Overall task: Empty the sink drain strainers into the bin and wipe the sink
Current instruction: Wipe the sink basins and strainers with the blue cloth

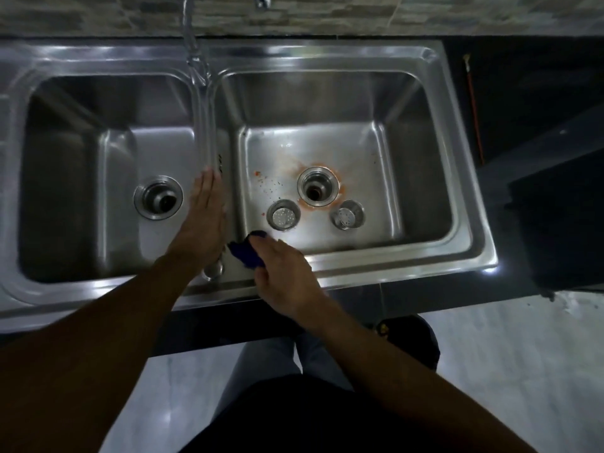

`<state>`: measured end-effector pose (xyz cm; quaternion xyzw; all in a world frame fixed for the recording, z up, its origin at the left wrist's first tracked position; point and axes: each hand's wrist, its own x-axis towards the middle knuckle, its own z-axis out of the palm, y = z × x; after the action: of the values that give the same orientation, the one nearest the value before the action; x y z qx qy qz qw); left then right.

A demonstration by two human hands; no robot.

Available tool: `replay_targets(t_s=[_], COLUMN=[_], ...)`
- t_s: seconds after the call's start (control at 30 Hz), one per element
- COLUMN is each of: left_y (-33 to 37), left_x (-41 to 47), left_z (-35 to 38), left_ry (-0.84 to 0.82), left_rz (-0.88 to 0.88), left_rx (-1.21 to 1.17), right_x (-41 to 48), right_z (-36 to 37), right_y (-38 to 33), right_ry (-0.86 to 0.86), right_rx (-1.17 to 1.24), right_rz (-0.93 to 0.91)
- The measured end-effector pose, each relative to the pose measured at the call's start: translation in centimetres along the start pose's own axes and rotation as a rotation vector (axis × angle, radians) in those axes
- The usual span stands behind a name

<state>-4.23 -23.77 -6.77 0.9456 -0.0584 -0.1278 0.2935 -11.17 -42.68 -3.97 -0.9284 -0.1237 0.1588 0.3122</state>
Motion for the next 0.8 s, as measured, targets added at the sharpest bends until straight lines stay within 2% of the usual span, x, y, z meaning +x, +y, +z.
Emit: replay_targets(t_s=[0.1,0.23,0.4,0.53,0.7,0.8], left_y=[0.8,0.9,0.6,0.7,1.3,1.3], left_x=[-0.1,0.1,2.2,6.5,11.4,11.7], left_z=[-0.4,-0.9,-1.7,-2.7,-3.0,-2.1], left_ry=[0.002,0.07,0.068,0.111,0.176,0.259], left_rz=[-0.016,-0.037,0.015,0.043,-0.028,-0.018], left_rx=[-0.003,0.099,0.158,0.223,0.241,0.268], right_x=[-0.8,-2.6,-3.6,-1.0,7.3,12.5], right_z=[-1.7,-6.7,-12.6,-15.6,-17.7,-17.1], right_y=[1.5,6.9,14.7,18.3,19.5,21.5], right_ry=[0.009,0.083,0.146,0.18,0.455,0.506], right_rx=[0.026,-0.014,-0.163,-0.134,0.049,-0.026], right_rz=[0.003,0.136,0.355,0.489,0.453,0.398])
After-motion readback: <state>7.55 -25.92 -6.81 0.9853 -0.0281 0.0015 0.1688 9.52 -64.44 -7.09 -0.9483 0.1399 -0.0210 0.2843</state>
